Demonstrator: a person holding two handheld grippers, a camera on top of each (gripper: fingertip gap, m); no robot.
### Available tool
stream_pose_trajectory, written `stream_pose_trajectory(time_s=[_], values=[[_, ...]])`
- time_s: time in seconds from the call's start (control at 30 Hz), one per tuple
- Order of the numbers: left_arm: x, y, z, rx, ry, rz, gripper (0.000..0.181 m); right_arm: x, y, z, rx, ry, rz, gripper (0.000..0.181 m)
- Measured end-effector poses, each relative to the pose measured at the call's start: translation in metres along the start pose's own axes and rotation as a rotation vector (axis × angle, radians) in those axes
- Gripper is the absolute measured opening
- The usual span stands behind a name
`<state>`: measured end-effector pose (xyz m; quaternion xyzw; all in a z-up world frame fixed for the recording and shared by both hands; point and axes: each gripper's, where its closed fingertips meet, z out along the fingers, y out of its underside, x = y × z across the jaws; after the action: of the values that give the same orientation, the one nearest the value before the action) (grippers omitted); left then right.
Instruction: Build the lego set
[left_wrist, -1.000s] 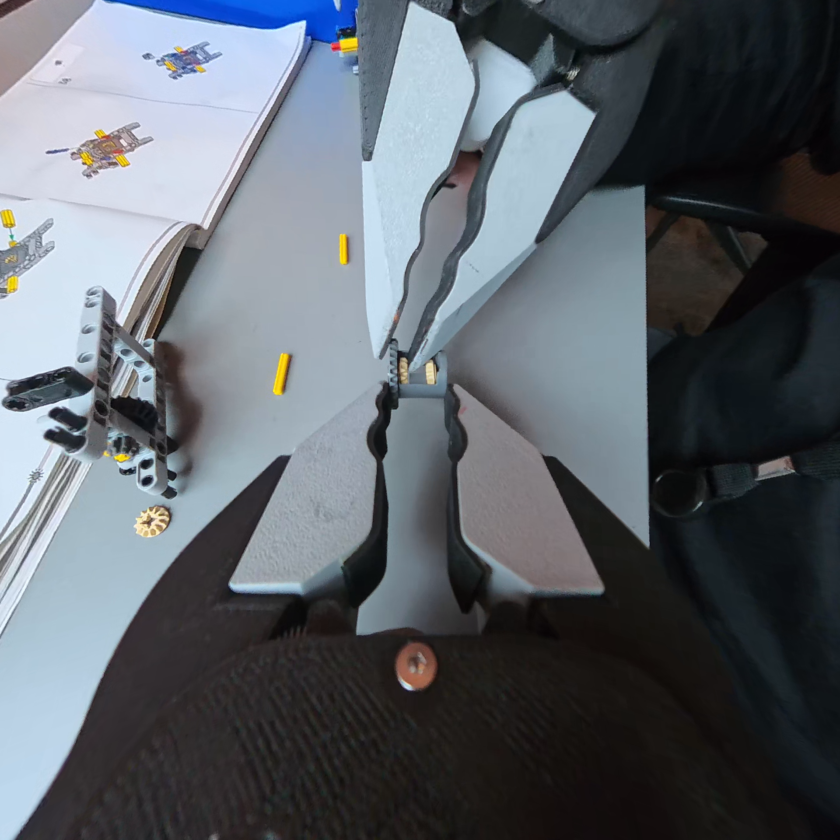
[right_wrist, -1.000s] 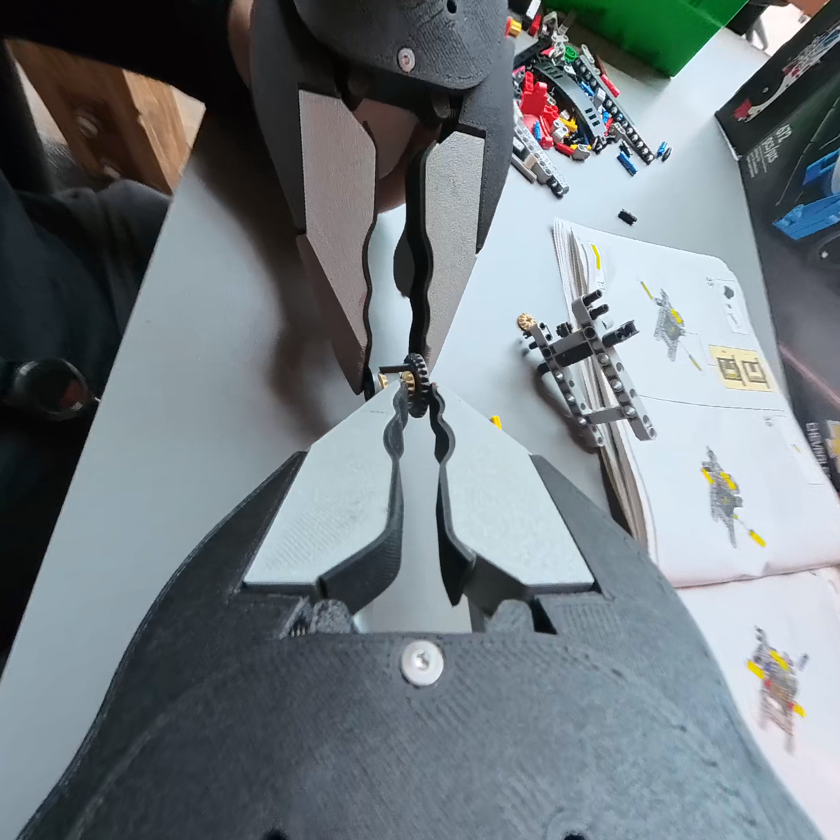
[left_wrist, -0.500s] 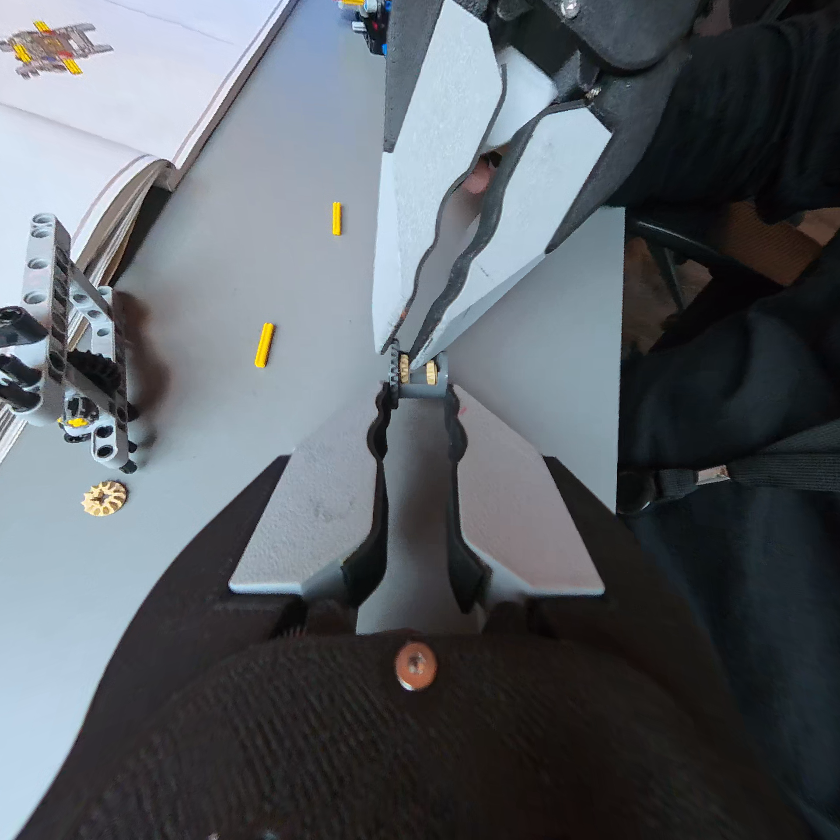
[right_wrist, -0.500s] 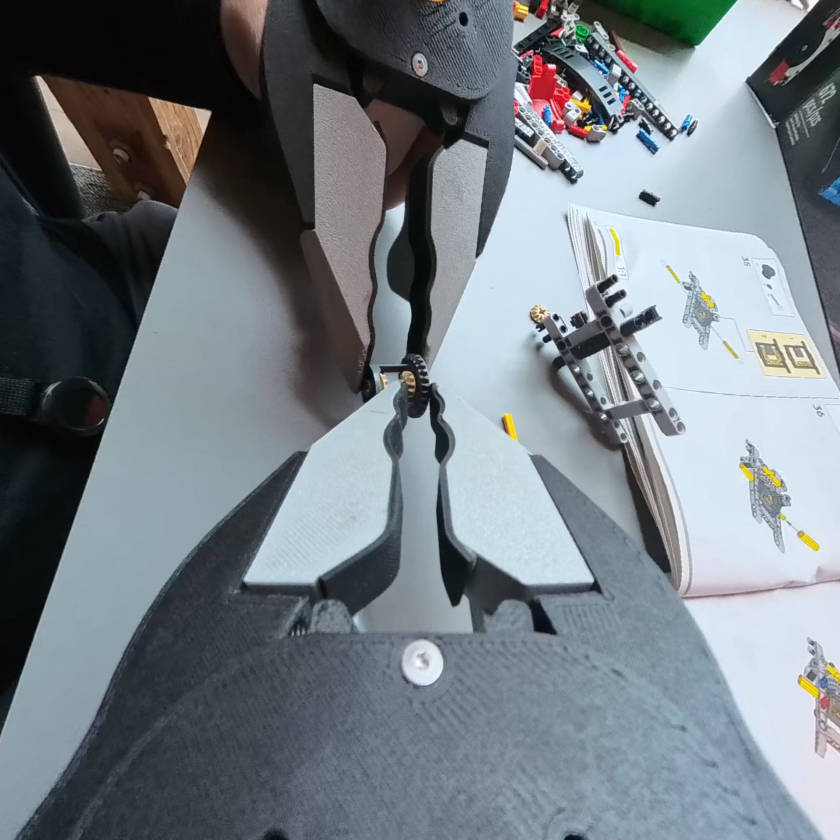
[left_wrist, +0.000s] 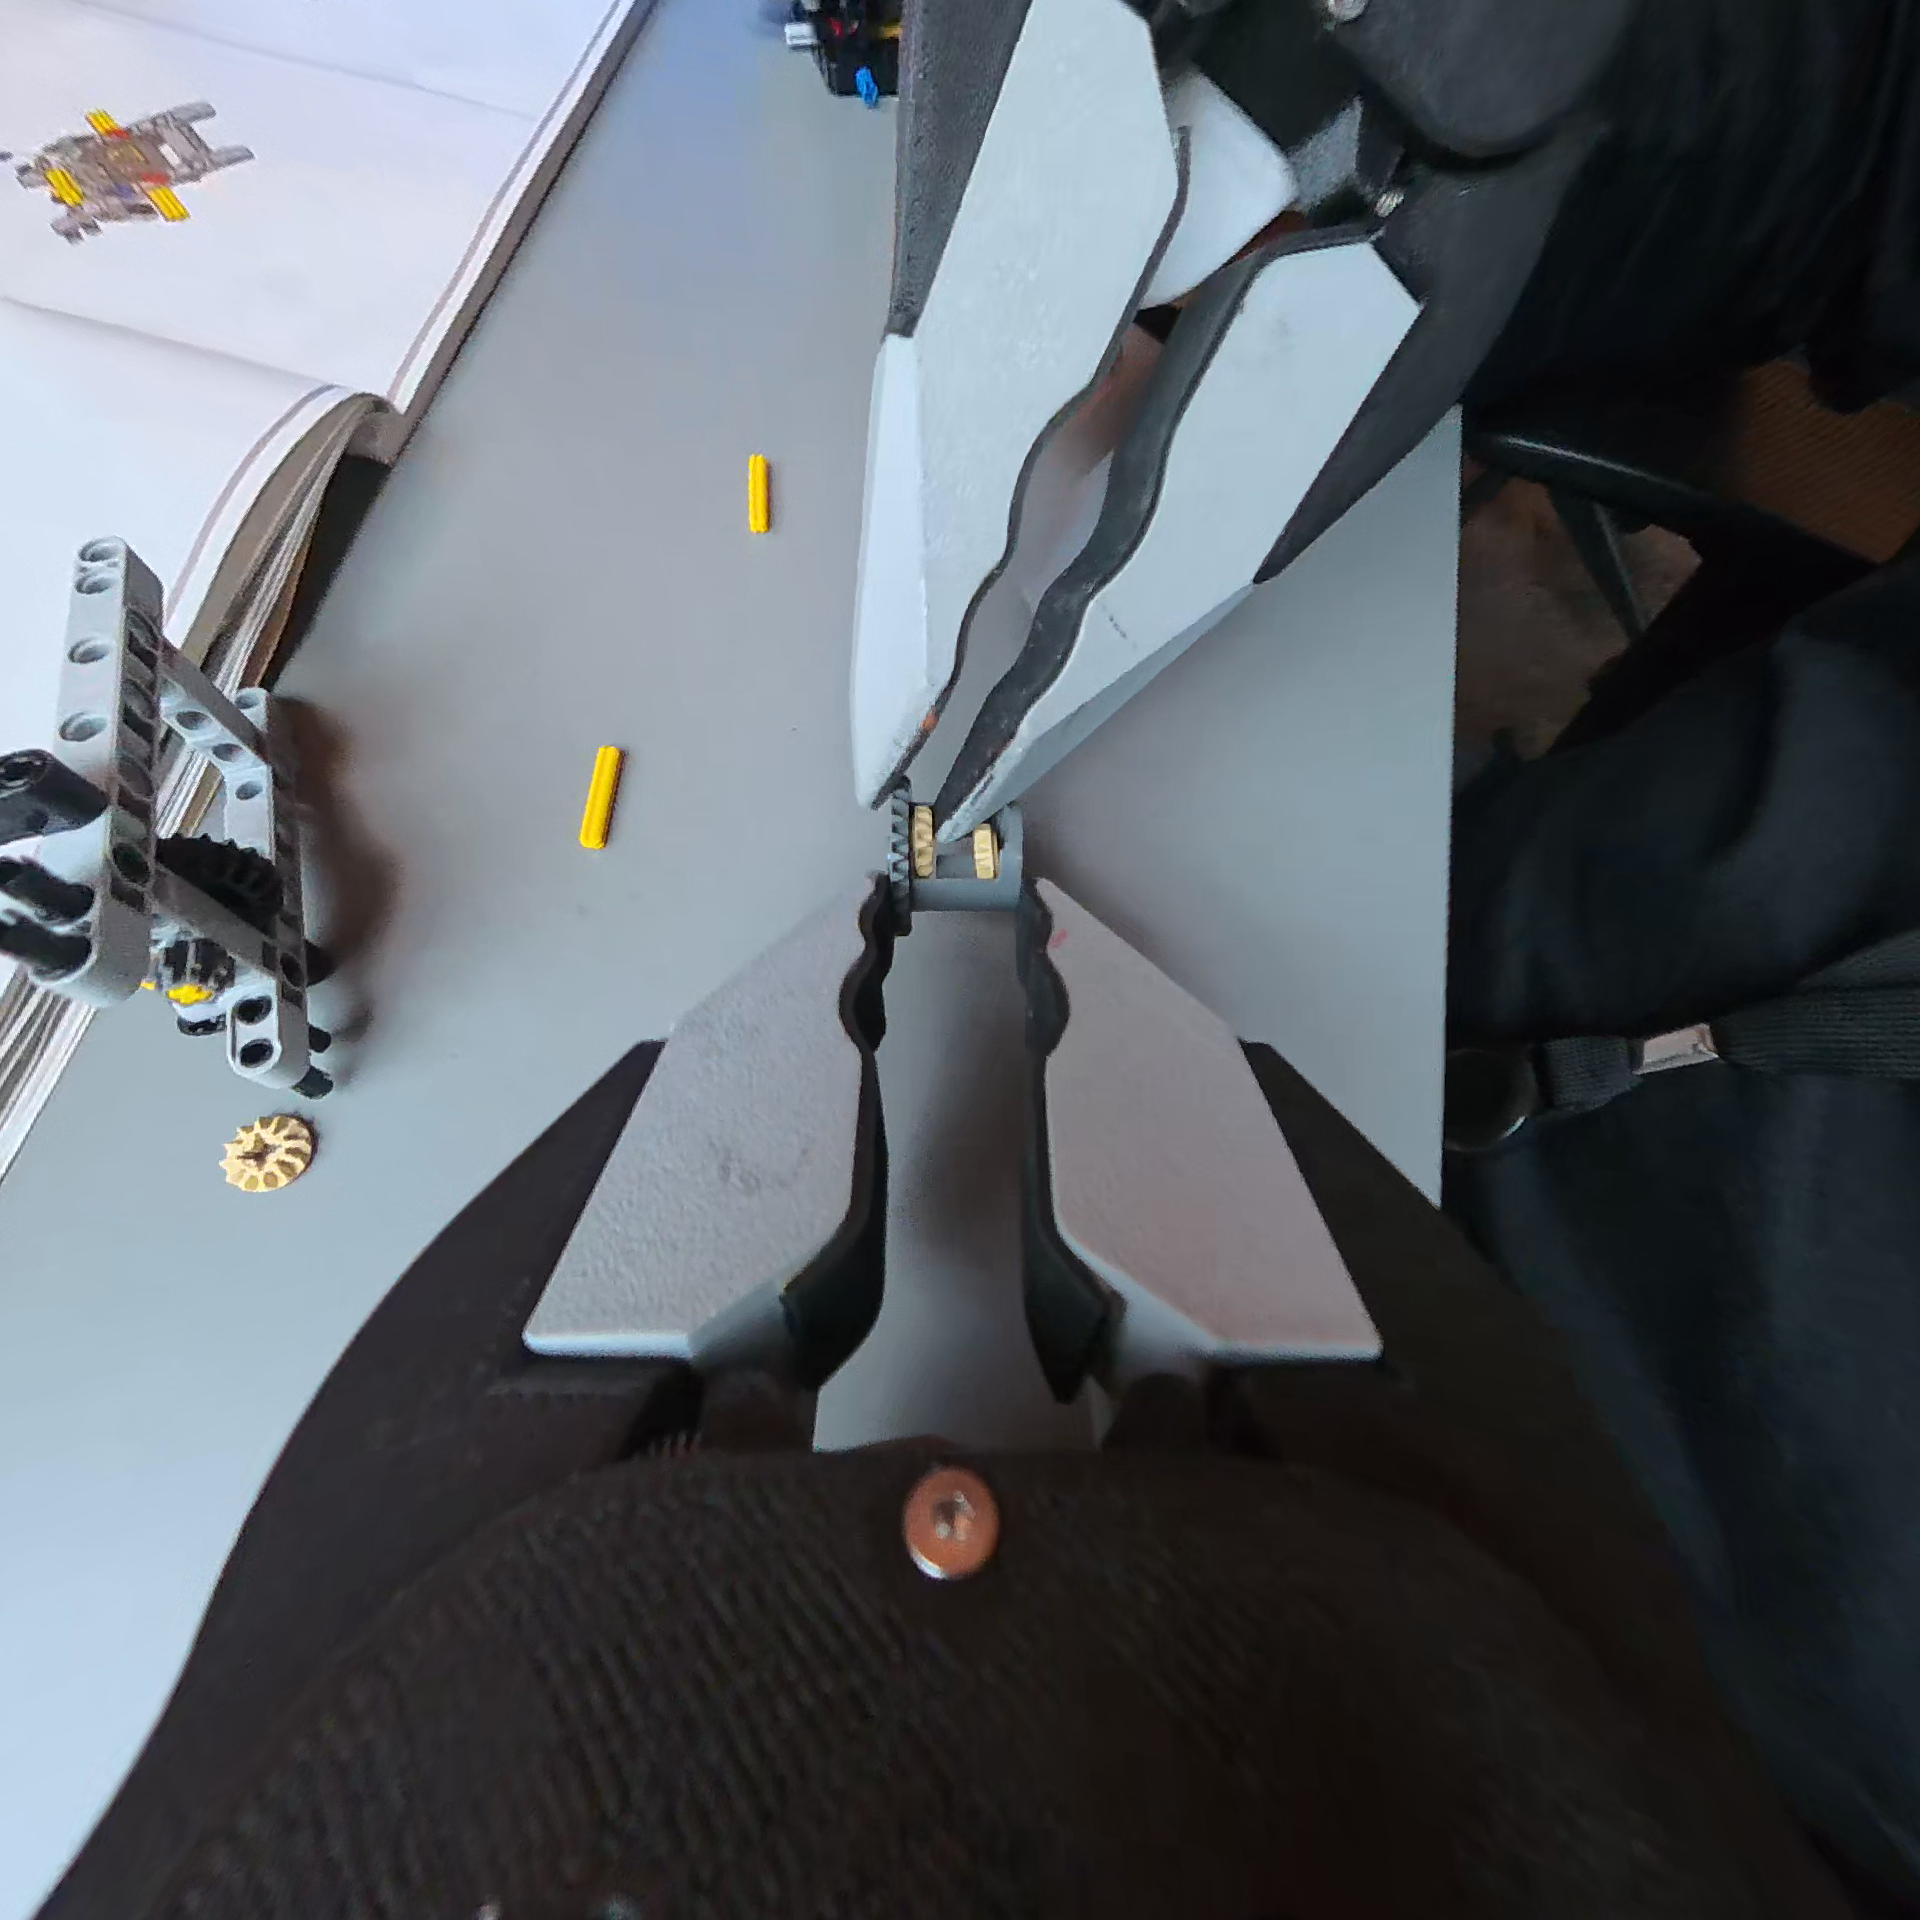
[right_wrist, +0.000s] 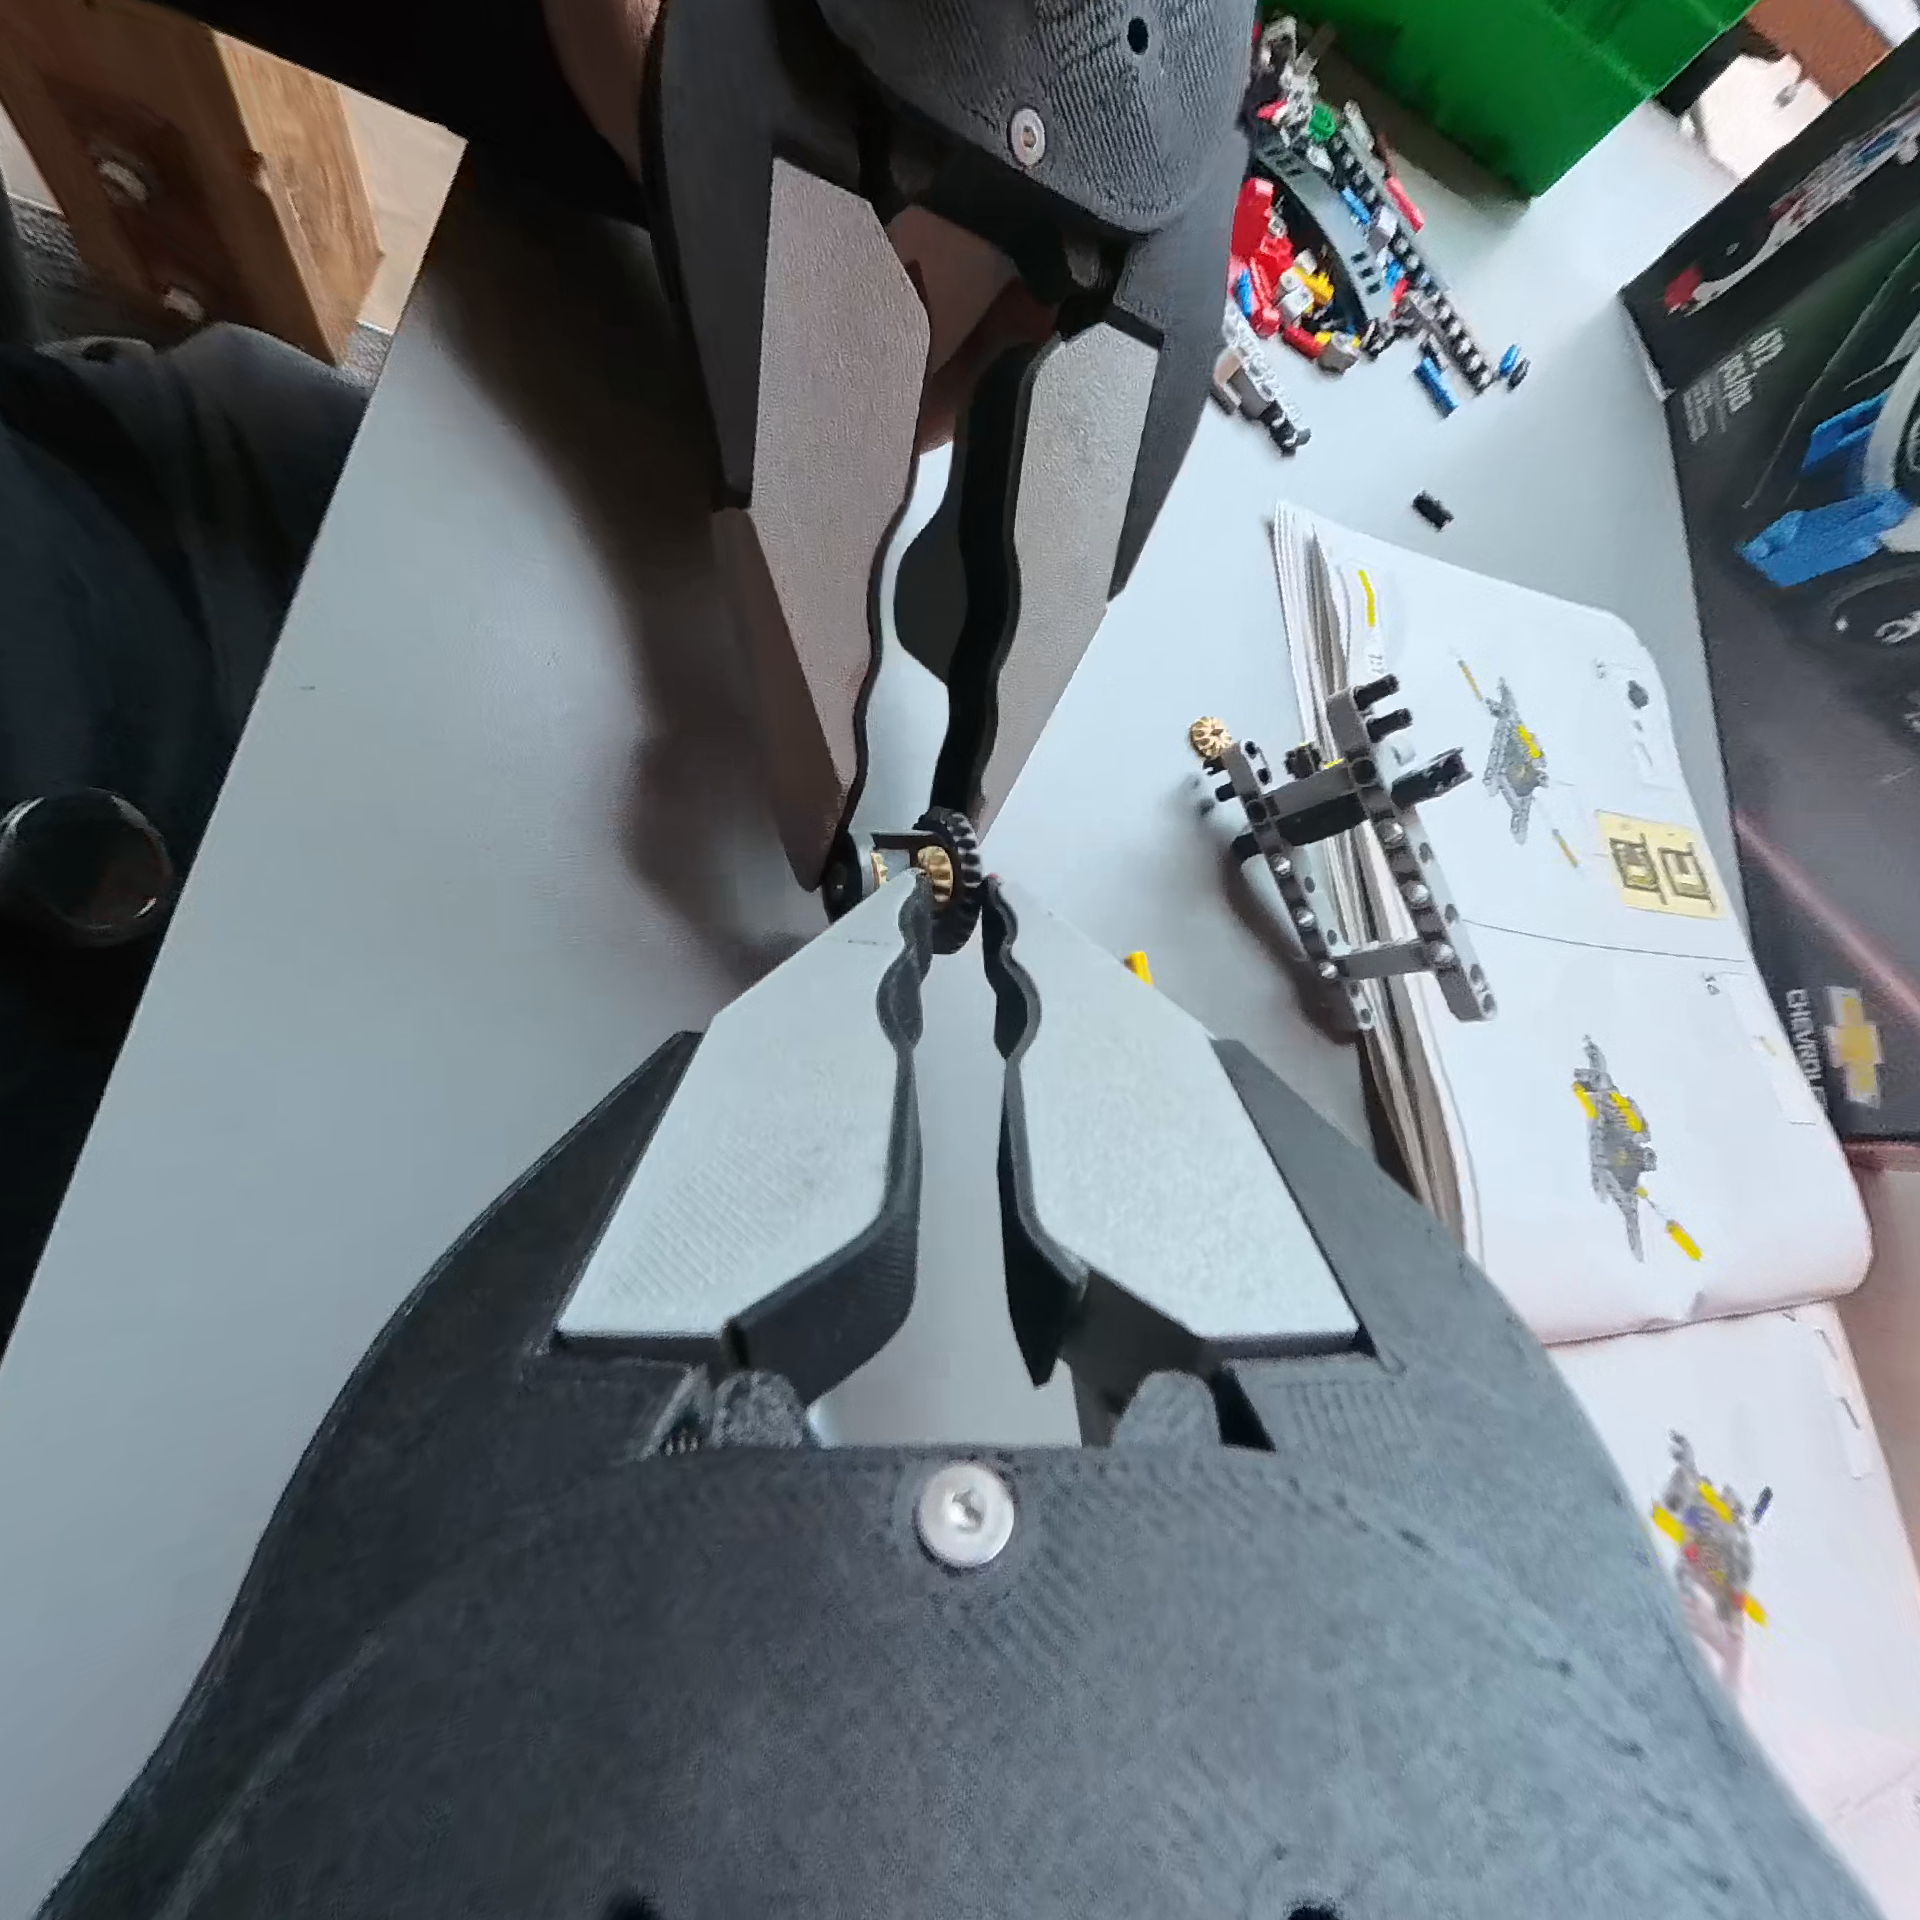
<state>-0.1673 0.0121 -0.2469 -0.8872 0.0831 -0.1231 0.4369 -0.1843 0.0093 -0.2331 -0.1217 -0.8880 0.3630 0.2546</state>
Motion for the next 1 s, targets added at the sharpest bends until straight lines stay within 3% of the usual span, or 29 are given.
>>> stream_pose_trajectory(time_s=[0.3,1.0], values=[[-0.0054,-0.0004,0.0010,-0.039,-0.096,0.069,0.020,0.0033,0.0026,0.0010,-0.026,-0.019,0.081,0.005],[-0.0012,-0.0053,-0.0023,0.022,-0.028,0.018,0.020,0.0036,-0.0007,-0.0035,-0.008,-0.023,0.042,0.008]])
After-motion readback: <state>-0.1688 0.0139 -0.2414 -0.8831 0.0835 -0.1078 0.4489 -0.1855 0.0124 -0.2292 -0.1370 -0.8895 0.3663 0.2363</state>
